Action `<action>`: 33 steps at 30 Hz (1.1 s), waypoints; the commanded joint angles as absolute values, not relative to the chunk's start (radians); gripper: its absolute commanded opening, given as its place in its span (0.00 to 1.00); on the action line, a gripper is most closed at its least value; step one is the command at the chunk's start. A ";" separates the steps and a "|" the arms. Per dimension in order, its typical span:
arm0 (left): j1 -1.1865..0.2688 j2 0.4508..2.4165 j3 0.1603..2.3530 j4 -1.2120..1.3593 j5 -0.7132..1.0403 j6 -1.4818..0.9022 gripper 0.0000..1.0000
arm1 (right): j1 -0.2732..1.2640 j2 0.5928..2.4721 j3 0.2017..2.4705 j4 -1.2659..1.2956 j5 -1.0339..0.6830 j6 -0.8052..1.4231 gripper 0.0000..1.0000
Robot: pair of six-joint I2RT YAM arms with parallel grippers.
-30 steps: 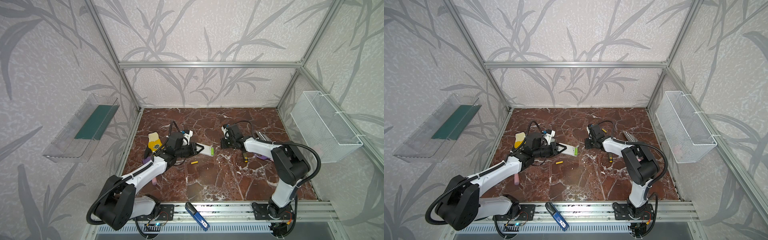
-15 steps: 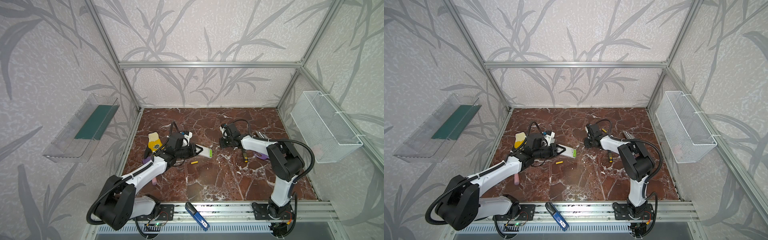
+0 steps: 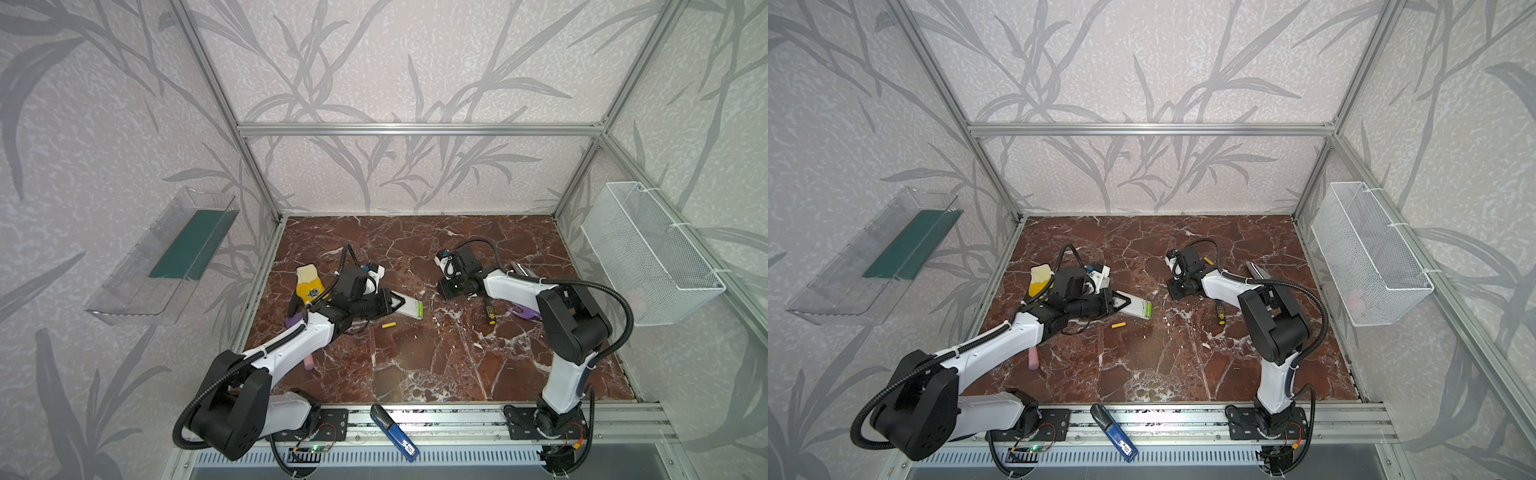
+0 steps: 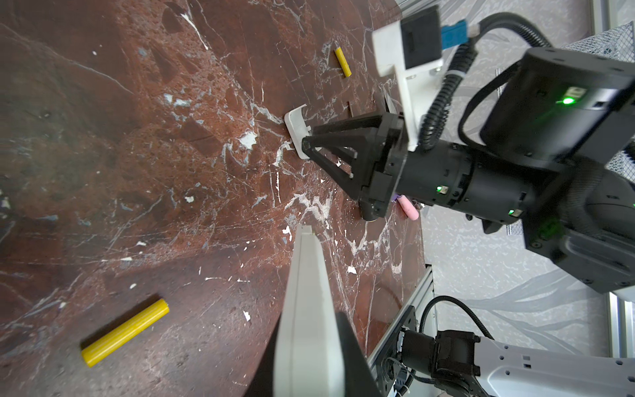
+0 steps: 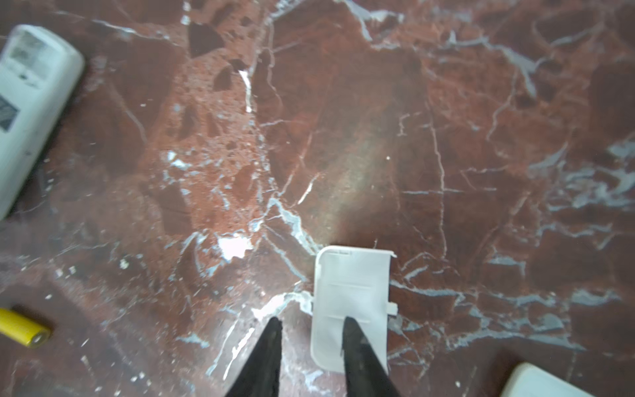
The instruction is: Unload the batteries from the remote control
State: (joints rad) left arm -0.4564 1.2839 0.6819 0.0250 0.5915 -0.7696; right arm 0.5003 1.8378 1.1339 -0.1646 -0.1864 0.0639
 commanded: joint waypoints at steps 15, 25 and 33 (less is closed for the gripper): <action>-0.460 1.262 0.733 -0.006 0.632 -0.701 0.00 | 0.609 1.423 0.881 0.001 -0.578 -0.442 0.72; -0.469 1.229 0.720 0.016 0.651 -0.710 0.00 | 0.751 1.504 0.913 0.057 -0.462 -0.507 0.76; -0.472 1.203 0.704 0.040 0.653 -0.713 0.00 | 0.779 1.579 0.959 0.097 -0.408 -0.505 0.75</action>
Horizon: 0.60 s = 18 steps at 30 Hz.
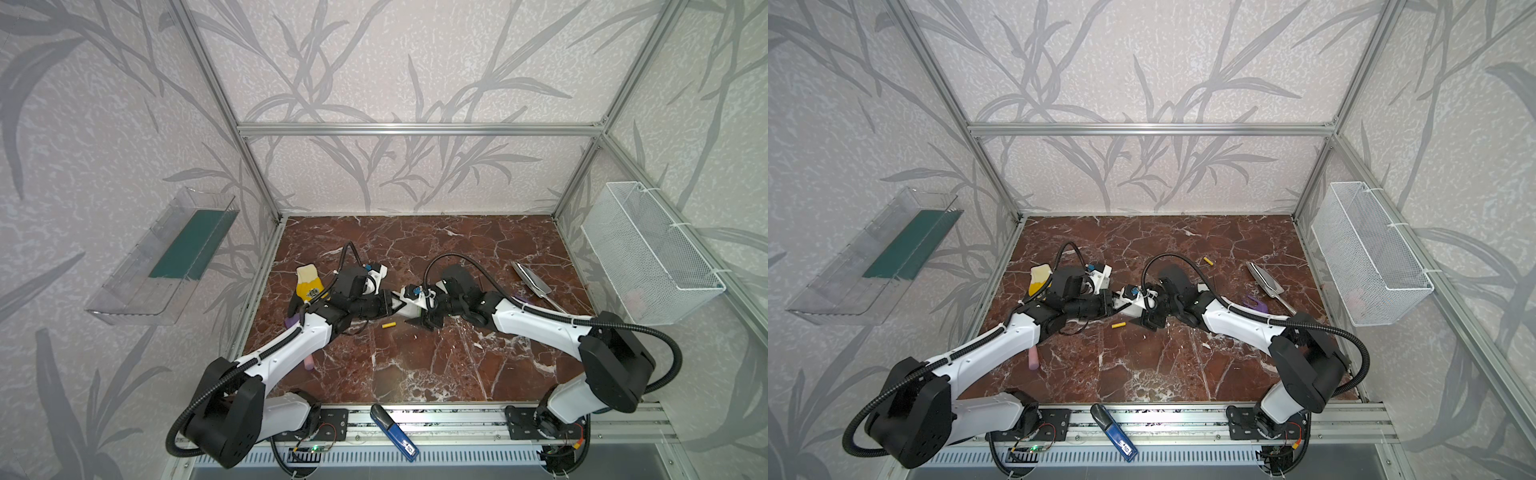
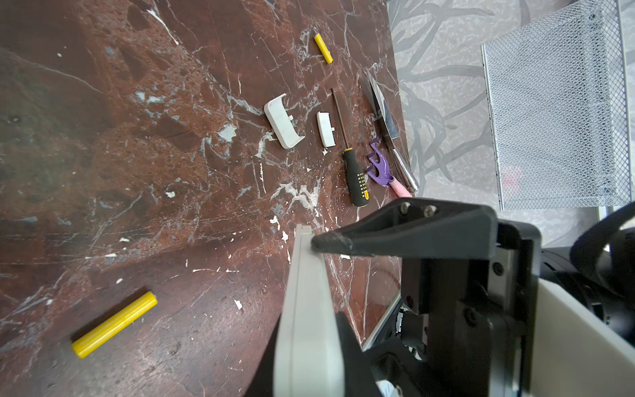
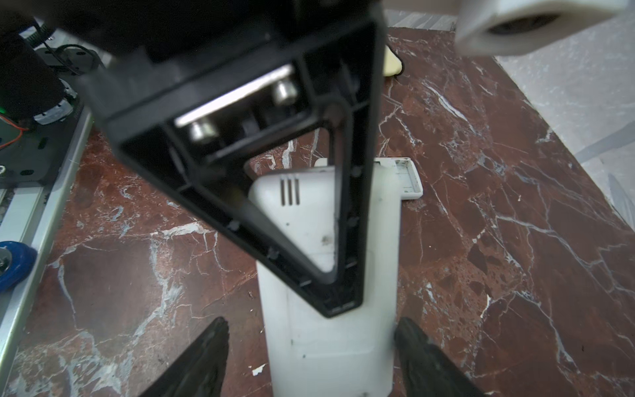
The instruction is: Unload the batteries from the remote control
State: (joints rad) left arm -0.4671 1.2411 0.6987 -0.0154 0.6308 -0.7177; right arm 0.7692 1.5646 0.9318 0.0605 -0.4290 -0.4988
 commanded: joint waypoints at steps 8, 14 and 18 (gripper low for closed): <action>-0.472 1.195 0.683 0.047 0.645 -0.715 0.00 | 0.779 1.577 0.965 0.108 -0.408 -0.510 0.69; -0.472 1.200 0.683 0.048 0.639 -0.714 0.00 | 0.779 1.565 0.968 0.087 -0.423 -0.526 0.53; -0.472 1.198 0.683 0.050 0.636 -0.715 0.00 | 0.779 1.560 0.968 0.076 -0.413 -0.537 0.33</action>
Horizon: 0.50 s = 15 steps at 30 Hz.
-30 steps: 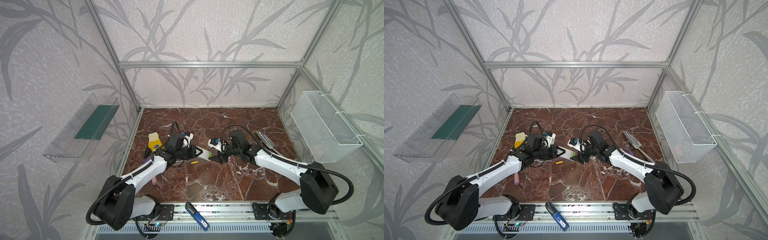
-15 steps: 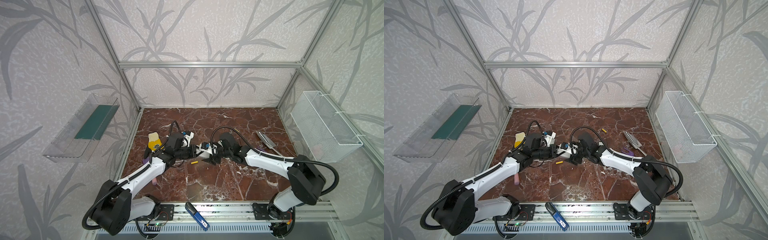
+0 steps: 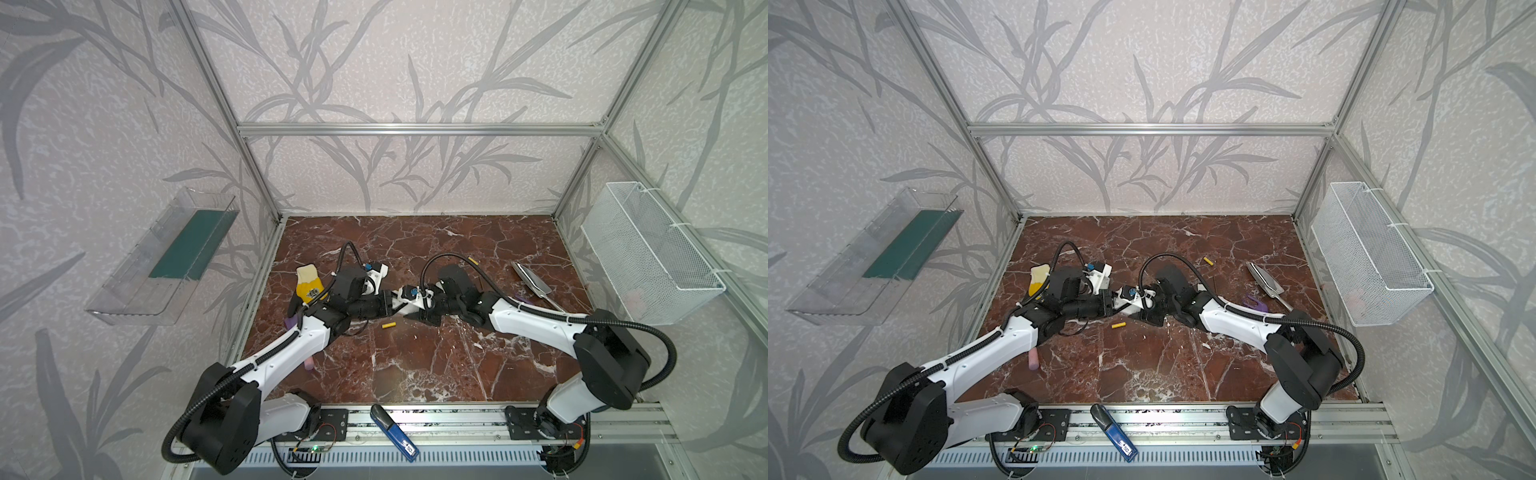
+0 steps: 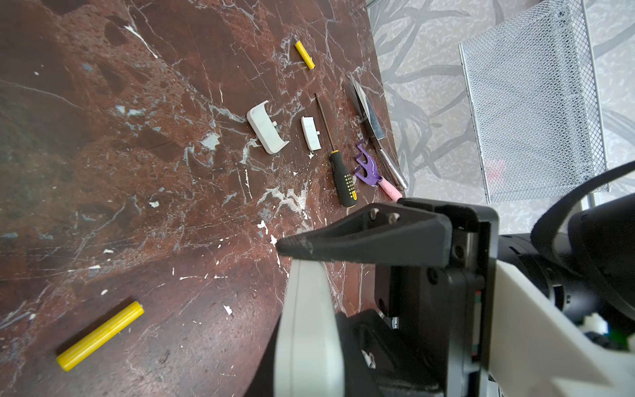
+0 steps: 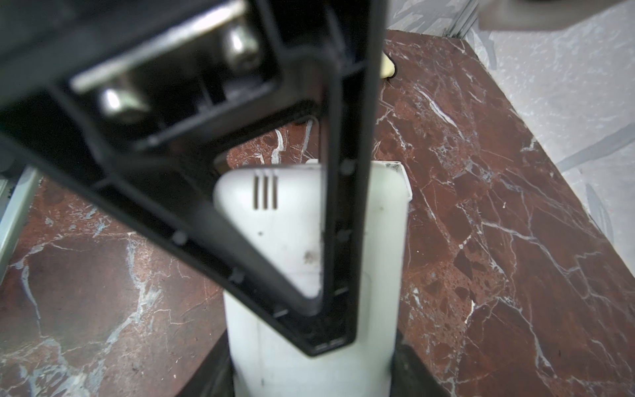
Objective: Unload the batteries from the remote control
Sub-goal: 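Grasp the display remote with the right gripper and lower it toward the table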
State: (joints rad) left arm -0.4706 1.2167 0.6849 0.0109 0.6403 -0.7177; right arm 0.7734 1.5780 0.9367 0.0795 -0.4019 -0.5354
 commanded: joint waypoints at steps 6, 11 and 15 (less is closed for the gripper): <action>-0.470 1.189 0.683 0.003 0.591 -0.699 0.42 | 0.779 1.565 0.961 0.035 -0.348 -0.581 0.26; -0.461 1.157 0.701 -0.120 0.468 -0.673 0.91 | 0.771 1.567 0.951 -0.029 -0.295 -0.628 0.25; -0.450 1.108 0.738 -0.262 0.319 -0.640 1.00 | 0.748 1.565 0.941 -0.087 -0.274 -0.650 0.25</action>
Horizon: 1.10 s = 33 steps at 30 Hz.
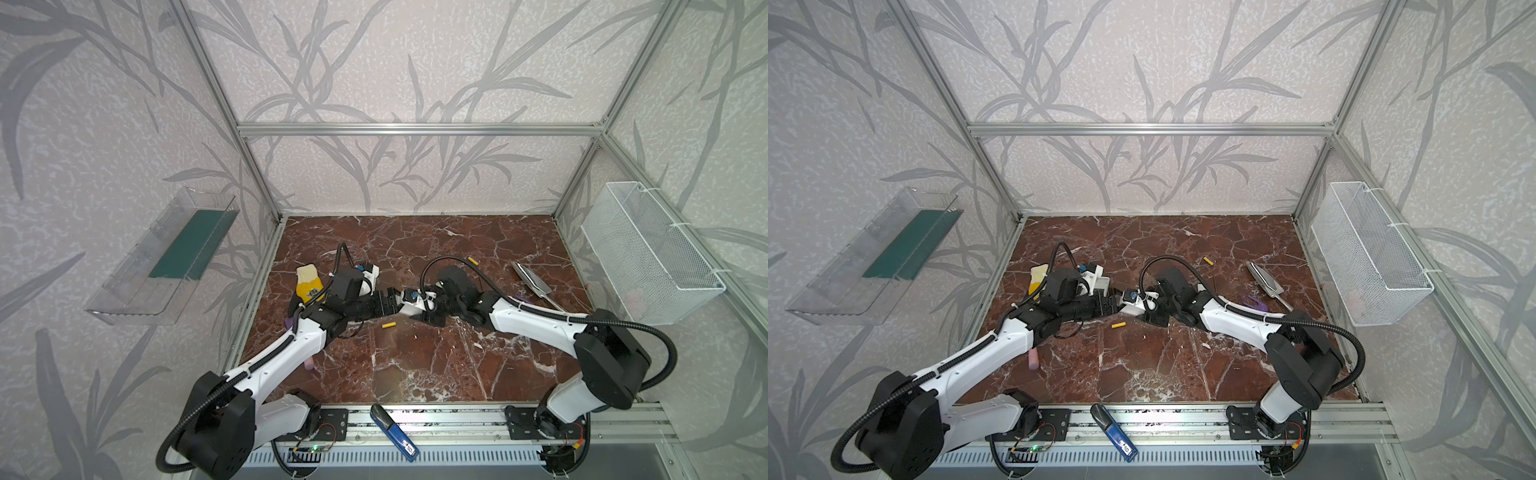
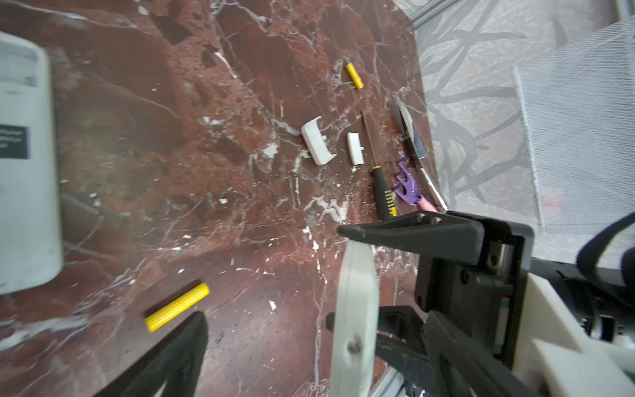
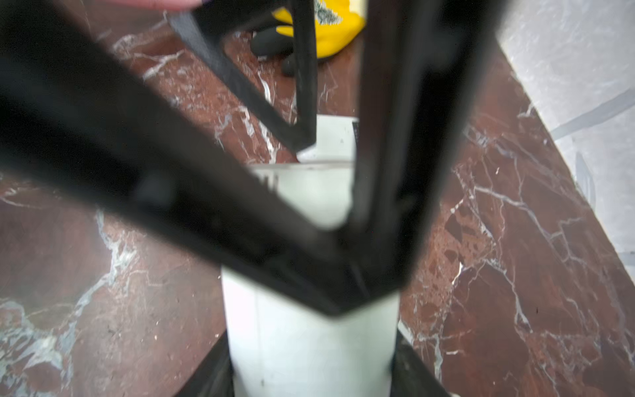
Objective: Unload the batteries from the remote control
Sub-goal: 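Grasp the display remote with the right gripper and lower it toward the table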
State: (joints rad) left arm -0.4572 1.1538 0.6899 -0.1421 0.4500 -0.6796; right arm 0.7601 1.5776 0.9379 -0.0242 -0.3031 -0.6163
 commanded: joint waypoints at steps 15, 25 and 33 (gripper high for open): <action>-0.444 1.001 0.756 -0.375 0.124 -0.567 1.00 | 0.738 1.699 1.001 -0.329 -0.168 -0.795 0.29; -0.445 1.006 0.749 -0.370 0.143 -0.565 1.00 | 0.738 1.830 1.091 -0.433 -0.161 -0.854 0.38; -0.444 1.018 0.740 -0.353 0.148 -0.564 1.00 | 0.738 1.912 1.152 -0.518 -0.152 -0.903 0.41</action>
